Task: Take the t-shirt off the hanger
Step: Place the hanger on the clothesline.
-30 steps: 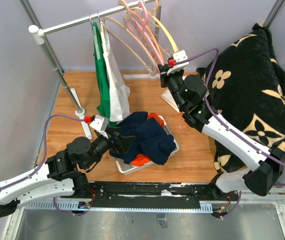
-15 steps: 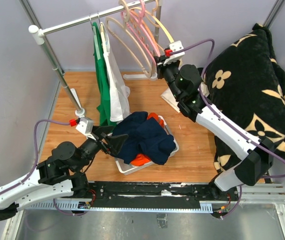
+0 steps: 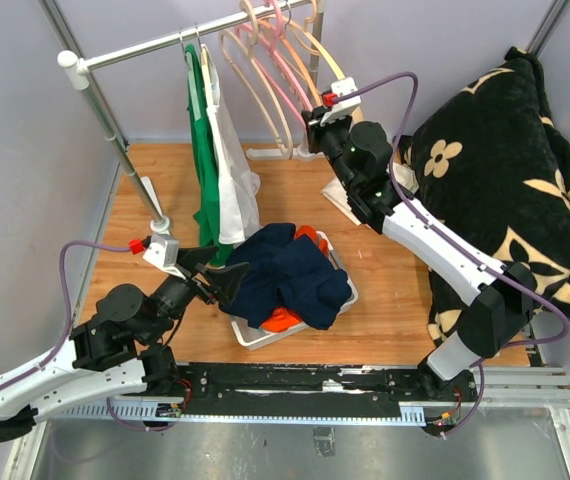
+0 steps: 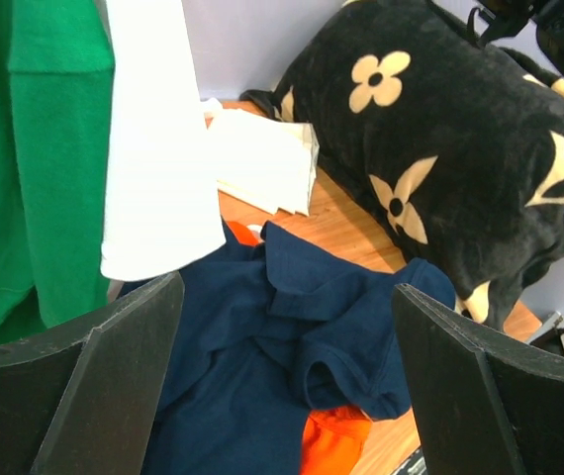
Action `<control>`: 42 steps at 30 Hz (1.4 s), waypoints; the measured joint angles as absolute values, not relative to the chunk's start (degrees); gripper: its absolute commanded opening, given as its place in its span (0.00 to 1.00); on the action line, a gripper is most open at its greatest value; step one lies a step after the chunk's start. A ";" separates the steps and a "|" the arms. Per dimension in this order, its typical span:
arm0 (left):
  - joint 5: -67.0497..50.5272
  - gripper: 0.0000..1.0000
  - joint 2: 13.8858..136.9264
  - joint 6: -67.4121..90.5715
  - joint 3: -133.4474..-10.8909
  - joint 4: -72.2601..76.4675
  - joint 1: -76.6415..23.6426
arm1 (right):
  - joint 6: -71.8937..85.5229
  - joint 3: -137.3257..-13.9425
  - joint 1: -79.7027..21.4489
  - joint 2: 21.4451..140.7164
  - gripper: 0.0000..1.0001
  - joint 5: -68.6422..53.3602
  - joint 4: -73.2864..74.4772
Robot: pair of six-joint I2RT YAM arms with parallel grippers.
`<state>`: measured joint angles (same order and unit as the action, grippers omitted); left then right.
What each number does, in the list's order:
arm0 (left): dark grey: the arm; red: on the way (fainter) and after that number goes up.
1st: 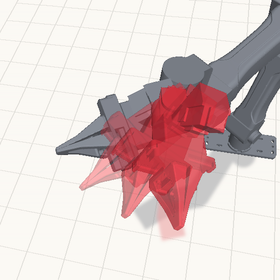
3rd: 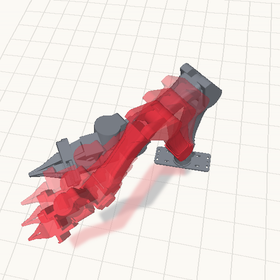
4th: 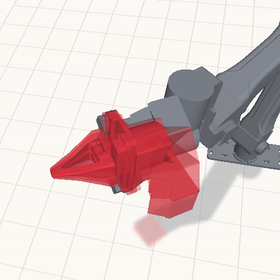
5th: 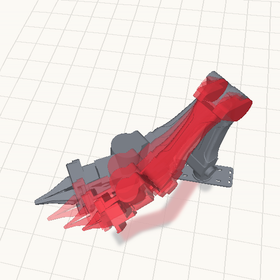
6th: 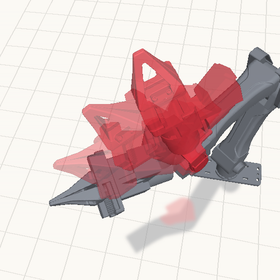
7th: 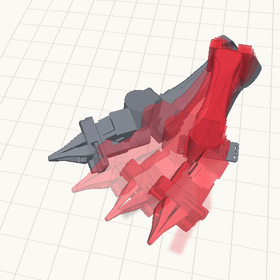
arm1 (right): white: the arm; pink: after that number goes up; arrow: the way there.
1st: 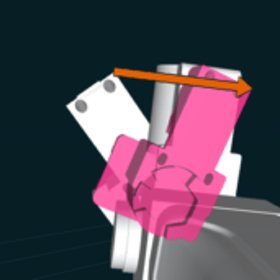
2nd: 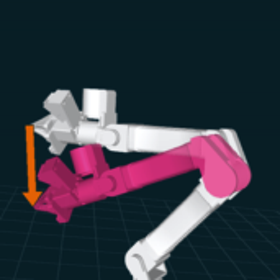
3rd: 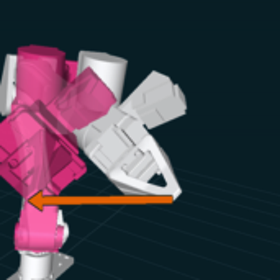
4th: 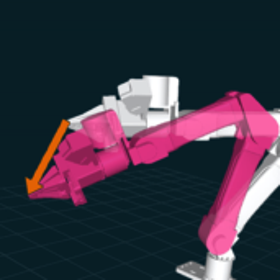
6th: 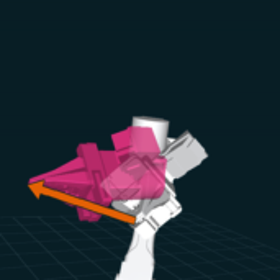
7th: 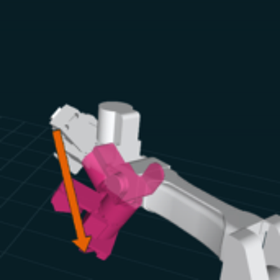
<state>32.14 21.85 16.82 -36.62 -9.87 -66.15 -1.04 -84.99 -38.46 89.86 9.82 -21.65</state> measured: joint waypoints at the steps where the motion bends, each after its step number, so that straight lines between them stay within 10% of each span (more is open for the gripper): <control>1: 32.51 0.94 21.85 16.47 -36.75 -9.63 -66.15 | -0.82 -84.99 -38.37 90.04 0.01 9.65 -21.65; 6: 33.87 0.95 21.85 15.22 -37.52 -8.67 -66.15 | 0.14 -85.03 -38.26 90.80 0.01 9.08 -21.58; 15: 35.59 1.00 21.85 13.69 -37.65 -7.29 -66.15 | 1.06 -85.80 -38.26 90.89 0.48 8.45 -20.71; 42: 41.52 0.98 25.69 8.99 -37.50 -1.17 -66.17 | -1.30 -85.23 -49.36 79.37 0.49 5.30 -16.62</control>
<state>41.52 25.69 8.99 -37.50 -1.17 -66.17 -1.30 -85.23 -49.36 79.37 5.30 -16.62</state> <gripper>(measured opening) 0.986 0.490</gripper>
